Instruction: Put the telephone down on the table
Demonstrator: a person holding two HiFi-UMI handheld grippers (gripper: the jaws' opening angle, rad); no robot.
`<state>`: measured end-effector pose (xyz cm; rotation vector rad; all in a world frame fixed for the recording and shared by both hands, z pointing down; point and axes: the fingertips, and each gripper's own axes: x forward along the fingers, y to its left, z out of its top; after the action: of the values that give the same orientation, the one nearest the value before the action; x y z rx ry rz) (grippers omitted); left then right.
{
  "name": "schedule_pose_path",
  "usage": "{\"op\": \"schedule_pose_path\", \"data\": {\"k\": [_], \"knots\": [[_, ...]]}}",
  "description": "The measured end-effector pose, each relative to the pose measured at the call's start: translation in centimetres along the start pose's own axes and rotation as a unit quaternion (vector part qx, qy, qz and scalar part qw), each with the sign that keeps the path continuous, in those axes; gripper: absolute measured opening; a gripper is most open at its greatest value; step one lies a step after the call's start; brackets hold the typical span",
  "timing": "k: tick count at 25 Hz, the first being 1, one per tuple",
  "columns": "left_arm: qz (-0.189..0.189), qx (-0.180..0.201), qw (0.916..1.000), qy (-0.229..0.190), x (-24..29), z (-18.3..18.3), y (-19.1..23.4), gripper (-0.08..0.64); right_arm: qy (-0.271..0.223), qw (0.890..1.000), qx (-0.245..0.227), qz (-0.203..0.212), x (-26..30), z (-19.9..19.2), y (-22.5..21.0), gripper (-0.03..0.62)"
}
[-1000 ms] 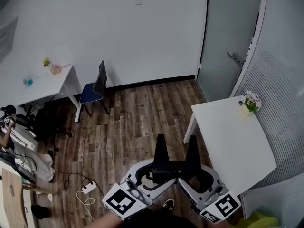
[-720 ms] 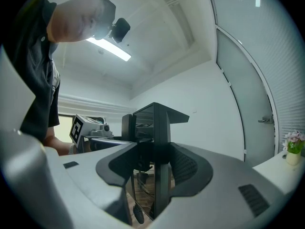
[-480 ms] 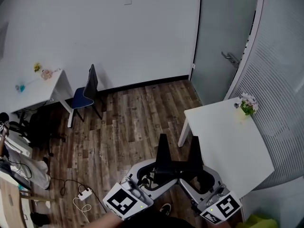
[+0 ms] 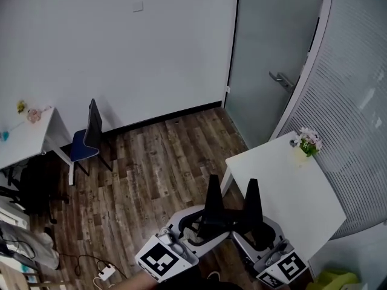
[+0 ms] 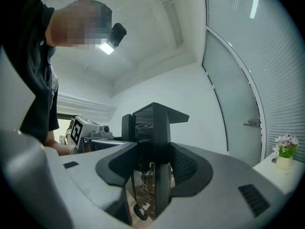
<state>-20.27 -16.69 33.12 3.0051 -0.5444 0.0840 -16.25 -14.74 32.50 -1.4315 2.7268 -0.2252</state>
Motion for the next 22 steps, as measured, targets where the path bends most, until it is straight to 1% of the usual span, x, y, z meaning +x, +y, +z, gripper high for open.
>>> {"op": "schedule_pose_path", "data": {"k": [5,7,10,13,16,22], "knots": [[-0.061,0.004,0.9981,-0.003,1.5,1.1,4.8,0.281,-0.008,0.998,0.001,-0.059,4.2,1.1,-2.0,0.227],[-0.089,0.006,0.996,-0.003,2.3,1.3,5.7,0.281,-0.013,0.996,0.006,-0.087,4.9,1.2,-2.8,0.227],[-0.129,0.009,0.9916,0.012,4.0,1.0,6.6,0.281,-0.021,0.991,0.019,-0.128,5.1,0.9,-4.4,0.227],[-0.169,0.016,0.985,0.031,6.6,0.2,6.4,0.281,-0.024,0.985,0.033,-0.169,4.2,0.5,-6.6,0.227],[-0.207,0.005,0.9774,0.043,9.3,-0.5,5.3,0.281,-0.023,0.977,0.042,-0.21,2.4,0.0,-8.7,0.227],[-0.265,0.003,0.9615,0.072,15.9,-1.9,2.0,0.281,-0.039,0.961,0.064,-0.268,-2.5,-0.7,-13.8,0.227]]}}
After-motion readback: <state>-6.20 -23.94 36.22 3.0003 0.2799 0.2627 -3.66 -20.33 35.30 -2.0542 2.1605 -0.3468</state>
